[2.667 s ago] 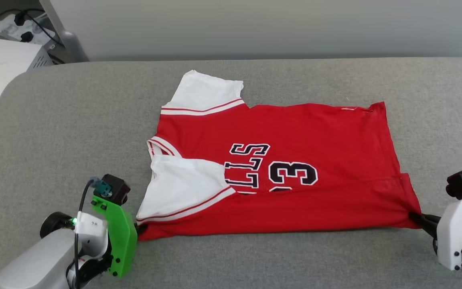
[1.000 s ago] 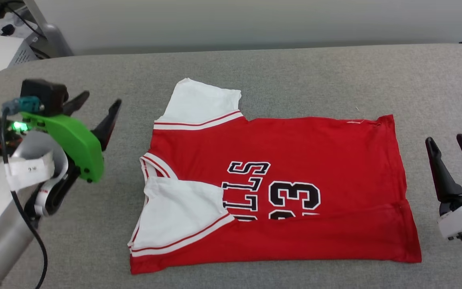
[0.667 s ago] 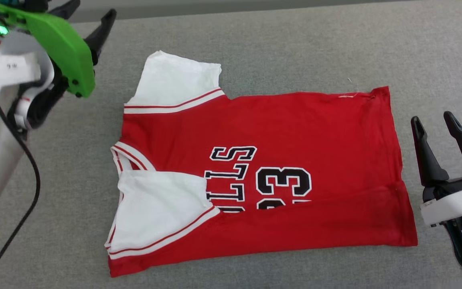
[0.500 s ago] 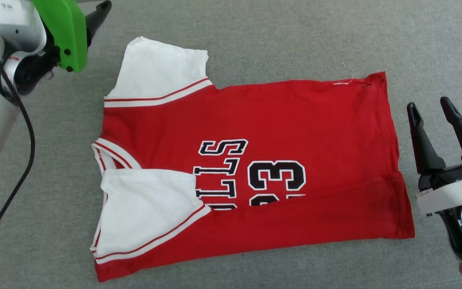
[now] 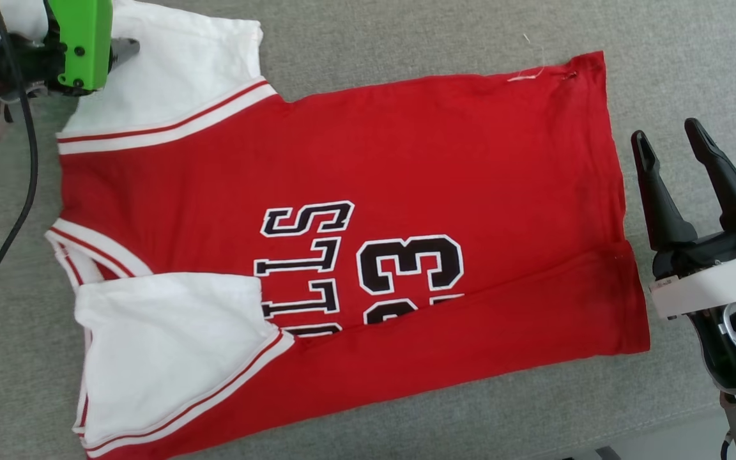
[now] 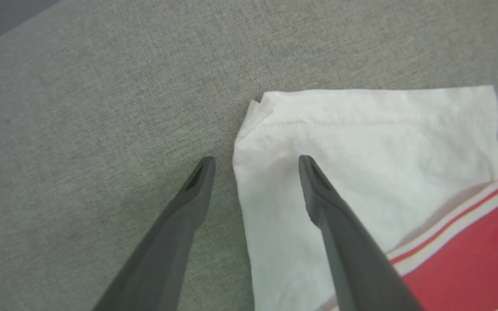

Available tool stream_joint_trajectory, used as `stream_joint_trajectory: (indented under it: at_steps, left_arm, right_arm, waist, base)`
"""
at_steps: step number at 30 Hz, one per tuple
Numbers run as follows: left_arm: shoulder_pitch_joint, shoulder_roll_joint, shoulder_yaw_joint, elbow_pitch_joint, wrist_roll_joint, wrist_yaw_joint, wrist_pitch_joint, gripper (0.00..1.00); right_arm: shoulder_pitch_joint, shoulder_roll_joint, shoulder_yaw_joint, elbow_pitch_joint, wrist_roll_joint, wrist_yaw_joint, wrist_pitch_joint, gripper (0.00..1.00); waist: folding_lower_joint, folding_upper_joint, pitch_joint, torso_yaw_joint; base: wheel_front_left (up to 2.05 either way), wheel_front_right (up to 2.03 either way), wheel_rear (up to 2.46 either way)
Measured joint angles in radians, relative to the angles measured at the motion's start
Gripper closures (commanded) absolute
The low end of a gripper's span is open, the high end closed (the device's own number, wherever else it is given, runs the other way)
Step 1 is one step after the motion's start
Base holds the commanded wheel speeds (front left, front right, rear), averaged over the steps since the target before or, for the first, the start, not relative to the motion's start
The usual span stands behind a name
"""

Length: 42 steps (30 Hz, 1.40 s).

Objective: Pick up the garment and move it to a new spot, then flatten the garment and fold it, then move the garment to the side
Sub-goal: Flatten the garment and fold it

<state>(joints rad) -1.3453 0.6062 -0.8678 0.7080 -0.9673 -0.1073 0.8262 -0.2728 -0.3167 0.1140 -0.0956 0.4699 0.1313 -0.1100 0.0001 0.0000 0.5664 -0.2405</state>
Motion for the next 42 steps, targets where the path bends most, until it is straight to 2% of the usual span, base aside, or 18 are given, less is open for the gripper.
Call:
stream_joint_trajectory:
  at_steps: [6, 7, 8, 13, 16, 21, 26, 30, 36, 39, 42]
  left_arm:
    - [-0.028, 0.014, -0.01, 0.023, -0.005, -0.012, 0.037, 0.0]
    - [-0.029, 0.016, -0.012, 0.022, -0.009, -0.013, 0.037, 0.68]
    - [-0.029, 0.016, -0.012, 0.022, -0.012, -0.013, 0.035, 1.0]
    - [-0.014, 0.006, -0.031, 0.018, -0.018, -0.02, -0.028, 1.0]
    - [0.011, -0.002, -0.04, 0.007, -0.019, -0.02, -0.084, 1.0]
    - [0.056, -0.009, -0.074, -0.036, -0.015, -0.021, -0.196, 1.0]
    - [0.088, -0.017, -0.088, -0.077, -0.017, -0.021, -0.3, 1.0]
    - [0.117, -0.022, -0.109, -0.123, -0.015, -0.021, -0.365, 1.0]
    - [0.14, -0.036, -0.131, -0.181, -0.002, -0.021, -0.432, 1.0]
    - [0.142, -0.039, -0.134, -0.2, 0.007, -0.021, -0.452, 1.0]
    - [0.143, -0.043, -0.136, -0.218, 0.011, -0.021, -0.467, 1.0]
  right_arm:
    - [-0.002, -0.013, 0.008, 0.024, 0.011, 0.0, -0.009, 0.0]
    - [-0.002, -0.016, 0.008, 0.026, 0.011, 0.0, -0.01, 0.0]
    - [-0.003, -0.018, 0.007, 0.029, 0.012, 0.0, -0.01, 0.0]
    - [-0.01, -0.033, -0.005, 0.035, 0.019, 0.0, -0.01, 0.0]
    - [-0.032, -0.064, -0.017, 0.034, 0.019, 0.0, 0.0, 0.0]
    - [-0.101, -0.134, -0.04, 0.033, 0.02, 0.0, 0.082, 0.0]
    - [-0.192, -0.233, 0.0, 0.06, 0.054, 0.0, 0.233, 0.0]
    - [-0.263, -0.3, 0.048, 0.107, 0.12, 0.0, 0.395, 0.0]
    - [-0.345, -0.359, 0.137, 0.216, 0.225, 0.0, 0.67, 0.0]
    - [-0.386, -0.37, 0.176, 0.272, 0.251, 0.0, 0.759, 0.0]
    - [-0.43, -0.366, 0.201, 0.326, 0.258, 0.0, 0.804, 0.0]
  waist:
    - [0.0, 0.0, 0.033, -0.028]
    - [0.0, 0.0001, 0.033, -0.029]
    - [0.0, 0.0, 0.032, -0.029]
    - [0.0, 0.0, 0.013, -0.018]
    - [0.0, 0.0, -0.007, -0.006]
    - [0.0, 0.0, -0.051, 0.025]
    - [0.0, 0.0, -0.093, 0.067]
    - [-0.0001, 0.0, -0.124, 0.106]
    - [-0.0001, 0.0, -0.151, 0.17]
    - [-0.0001, 0.0, -0.152, 0.198]
    - [-0.0001, 0.0, -0.142, 0.218]
  base:
    - [0.0, 0.0, 0.0]
    - [0.0, 0.0, 0.0]
    - [0.0, 0.0, 0.0]
    - [0.0, 0.0, 0.0]
    - [0.0, 0.0, 0.0]
    - [0.0, 0.0, 0.0]
    - [0.0, 0.0, 0.0]
    - [0.0, 0.0, 0.0]
    - [0.0, 0.0, 0.0]
    - [0.0, 0.0, 0.0]
    - [0.0, 0.0, 0.0]
